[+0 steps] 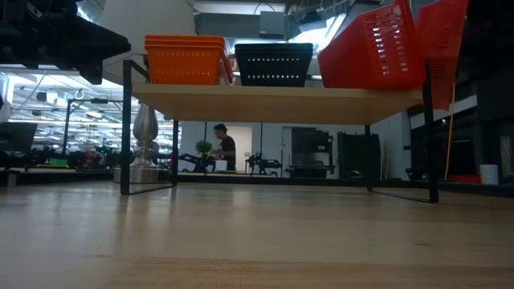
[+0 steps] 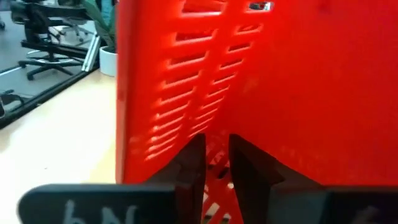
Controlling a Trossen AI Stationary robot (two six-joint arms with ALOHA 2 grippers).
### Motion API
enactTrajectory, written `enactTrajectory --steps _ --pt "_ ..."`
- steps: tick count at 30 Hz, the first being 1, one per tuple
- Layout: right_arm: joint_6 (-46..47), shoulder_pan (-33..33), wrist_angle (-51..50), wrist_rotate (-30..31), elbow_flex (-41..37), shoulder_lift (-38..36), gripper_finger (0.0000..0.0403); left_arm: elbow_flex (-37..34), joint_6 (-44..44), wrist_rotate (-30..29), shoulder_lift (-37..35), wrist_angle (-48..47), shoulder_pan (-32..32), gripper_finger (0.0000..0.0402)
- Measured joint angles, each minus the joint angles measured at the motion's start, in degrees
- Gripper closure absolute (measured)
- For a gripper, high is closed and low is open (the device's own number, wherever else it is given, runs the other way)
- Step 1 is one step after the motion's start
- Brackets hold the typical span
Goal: Stack baskets on shelf by color
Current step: Adjust the red bin on the shelf
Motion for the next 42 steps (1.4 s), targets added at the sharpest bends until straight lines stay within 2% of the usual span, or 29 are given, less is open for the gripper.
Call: enactTrajectory --steps 7,15,22,30,42 --pt "-2.5 -0.8 -2.4 -0.7 5.7 8.3 0.0331 0.0 0.0 0.0 0.0 0.0 0.0 0.0351" --pt "-2.8 -3.7 -14.9 -6.5 17.9 22.0 0.0331 0.0 0.0 0.0 0.0 0.0 0.0 0.0351" --pt "-2.5 -6.0 -15.8 -9.3 21.3 30.7 0.0331 0.0 0.0 0.0 0.0 0.0 0.0 0.0351" --pt "-3.3 -8.7 -17.7 -12.5 25.1 35.0 0.0331 0.0 0.0 0.0 0.0 0.0 0.0 0.0351" --pt "-1.2 -11.1 -17.2 -12.7 25.2 36.7 0.0331 0.0 0.0 0.0 0.0 0.0 0.0 0.0351"
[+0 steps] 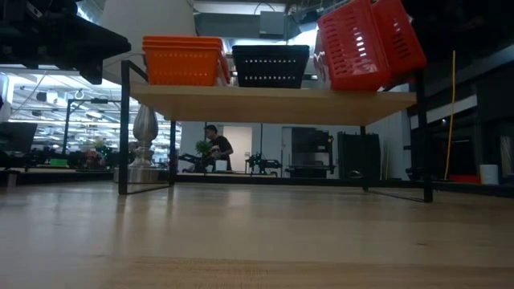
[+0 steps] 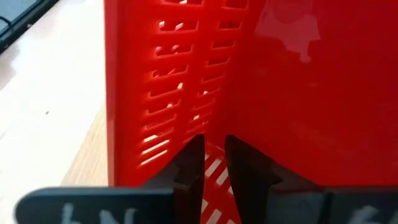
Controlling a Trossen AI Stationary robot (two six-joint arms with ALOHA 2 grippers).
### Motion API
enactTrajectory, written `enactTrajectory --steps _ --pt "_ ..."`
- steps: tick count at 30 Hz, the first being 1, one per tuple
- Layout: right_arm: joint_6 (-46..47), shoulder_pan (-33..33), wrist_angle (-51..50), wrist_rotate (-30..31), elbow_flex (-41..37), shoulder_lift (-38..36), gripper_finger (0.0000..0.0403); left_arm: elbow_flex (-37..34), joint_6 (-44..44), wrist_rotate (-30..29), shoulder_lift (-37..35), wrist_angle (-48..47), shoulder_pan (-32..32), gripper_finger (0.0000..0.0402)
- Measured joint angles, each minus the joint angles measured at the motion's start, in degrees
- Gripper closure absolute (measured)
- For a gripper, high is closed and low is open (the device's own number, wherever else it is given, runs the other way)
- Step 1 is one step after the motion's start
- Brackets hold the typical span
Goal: Stack baskets on shelf by color
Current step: Adjust the red bin on the shelf
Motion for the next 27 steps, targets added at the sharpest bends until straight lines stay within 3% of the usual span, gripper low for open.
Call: enactTrajectory --steps 9,27 --pt "0.1 -0.2 2.3 -2.8 -0.1 2.0 0.0331 0.0 0.0 0.0 0.0 0.0 0.0 0.0351" --pt "3.3 -0.2 4.7 -2.6 -0.2 3.5 0.0331 0.0 0.0 0.0 0.0 0.0 0.0 0.0351"
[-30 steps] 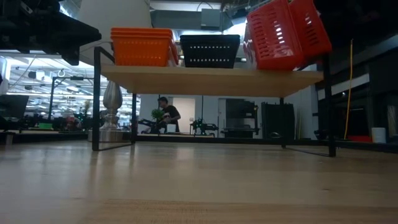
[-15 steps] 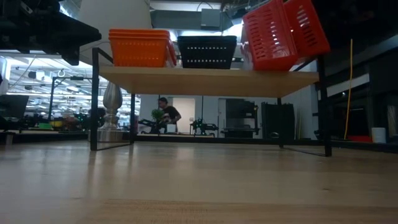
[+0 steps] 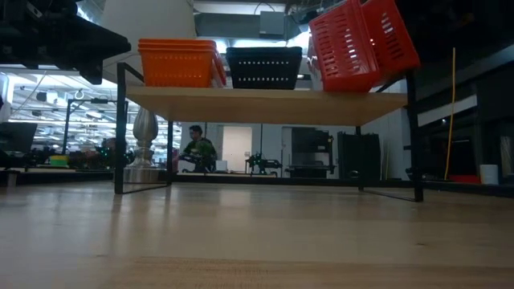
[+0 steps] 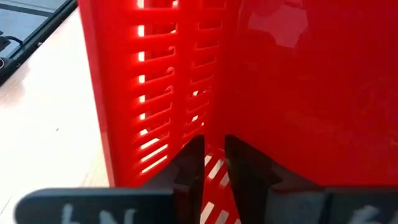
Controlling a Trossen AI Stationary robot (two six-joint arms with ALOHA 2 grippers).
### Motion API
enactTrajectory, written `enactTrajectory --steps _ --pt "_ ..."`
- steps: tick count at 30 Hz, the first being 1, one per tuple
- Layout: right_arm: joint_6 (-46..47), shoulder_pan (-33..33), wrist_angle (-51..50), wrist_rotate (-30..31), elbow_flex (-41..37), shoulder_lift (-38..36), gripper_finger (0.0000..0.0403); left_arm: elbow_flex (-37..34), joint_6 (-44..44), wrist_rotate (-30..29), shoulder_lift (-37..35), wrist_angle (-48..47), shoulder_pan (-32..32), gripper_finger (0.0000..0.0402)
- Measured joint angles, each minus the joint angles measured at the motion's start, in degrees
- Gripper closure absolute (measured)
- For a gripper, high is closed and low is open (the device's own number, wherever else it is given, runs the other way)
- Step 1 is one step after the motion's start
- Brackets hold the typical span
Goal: Stack baskets on shelf by color
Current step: Adjust the red bin on the shelf
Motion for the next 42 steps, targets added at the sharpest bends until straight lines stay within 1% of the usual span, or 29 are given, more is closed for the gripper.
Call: enactTrajectory --steps 16,20,24,29,33,34,35,36,38,39,40,42 --pt "1.5 0.0 0.0 0.0 0.0 0.0 0.0331 0.0 0.0 0.0 0.0 0.0 0.0 0.0351" --pt "1.7 0.0 0.0 0.0 0.0 0.0 0.0331 0.0 -0.1 0.0 0.0 1.4 0.0 0.0351" --pt "3.2 0.0 0.0 -0.1 0.0 0.0 0.0331 0.0 0.4 0.1 0.0 10.2 0.0 0.0351" --pt "3.2 0.0 0.0 0.0 0.0 0.0 0.0331 0.0 4.0 -0.2 0.0 27.2 0.0 0.0351" --pt "3.2 0.0 0.0 0.2 0.0 0.0 0.0331 0.1 3.9 -1.2 0.0 34.0 0.0 0.0351" --pt "3.2 0.0 0.0 0.2 0.0 0.0 0.0331 0.7 2.9 -2.3 0.0 33.9 0.0 0.0351" --pt "3.2 0.0 0.0 0.2 0.0 0.0 0.0331 2.0 1.9 -2.7 0.1 31.8 0.0 0.0351" --pt "3.3 0.0 0.0 0.2 0.0 0.0 0.0331 3.9 1.3 -2.6 0.4 28.2 0.0 0.0351" --pt "3.4 0.0 0.0 0.2 0.0 0.0 0.0331 9.3 -1.1 -1.9 2.0 17.6 0.0 0.0351" --pt "3.4 0.0 0.0 0.2 0.0 0.0 0.0331 12.7 -2.4 -1.3 4.1 12.6 0.0 0.0351" --pt "3.4 0.0 0.0 0.2 0.0 0.0 0.0331 16.2 -3.5 -0.7 7.8 9.4 0.0 0.0351" --pt "3.4 0.0 0.0 0.2 0.0 0.0 0.0331 22.3 -4.3 -0.4 17.7 6.2 0.0 0.0351"
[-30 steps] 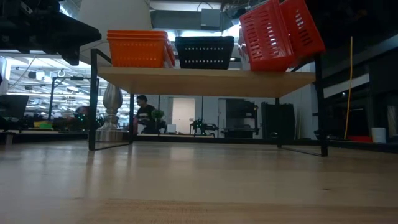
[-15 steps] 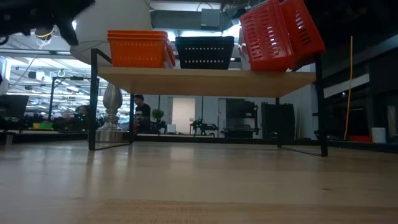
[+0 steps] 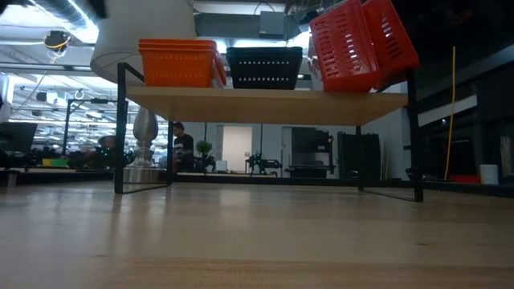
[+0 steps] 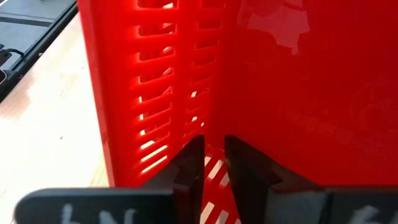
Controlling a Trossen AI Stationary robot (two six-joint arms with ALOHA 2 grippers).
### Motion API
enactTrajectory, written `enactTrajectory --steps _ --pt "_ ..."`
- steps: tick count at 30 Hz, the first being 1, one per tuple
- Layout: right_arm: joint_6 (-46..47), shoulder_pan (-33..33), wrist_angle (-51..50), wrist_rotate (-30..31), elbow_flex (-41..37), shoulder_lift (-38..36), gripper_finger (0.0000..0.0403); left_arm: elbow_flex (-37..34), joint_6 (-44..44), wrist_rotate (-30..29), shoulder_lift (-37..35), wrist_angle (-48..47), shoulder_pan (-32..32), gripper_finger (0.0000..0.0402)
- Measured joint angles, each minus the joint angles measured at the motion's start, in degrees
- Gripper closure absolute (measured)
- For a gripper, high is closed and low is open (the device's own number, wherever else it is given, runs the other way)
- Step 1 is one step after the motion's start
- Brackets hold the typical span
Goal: Stack baskets on shelf by color
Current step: Adjust the red bin on the shelf
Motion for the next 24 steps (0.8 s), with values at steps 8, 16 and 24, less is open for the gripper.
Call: enactTrajectory --steps 8,16,24 --pt "0.9 0.0 0.0 0.1 0.0 0.0 0.0331 27.8 6.8 0.2 37.1 -9.9 2.5 0.0351" --pt "1.0 0.0 -0.1 0.1 0.0 0.0 0.0331 53.3 9.3 5.7 60.5 -23.7 8.3 0.0351" --pt "1.0 0.0 -0.4 0.1 0.1 0.0 0.0331 64.5 4.8 12.0 75.1 -36.7 12.2 0.0351"
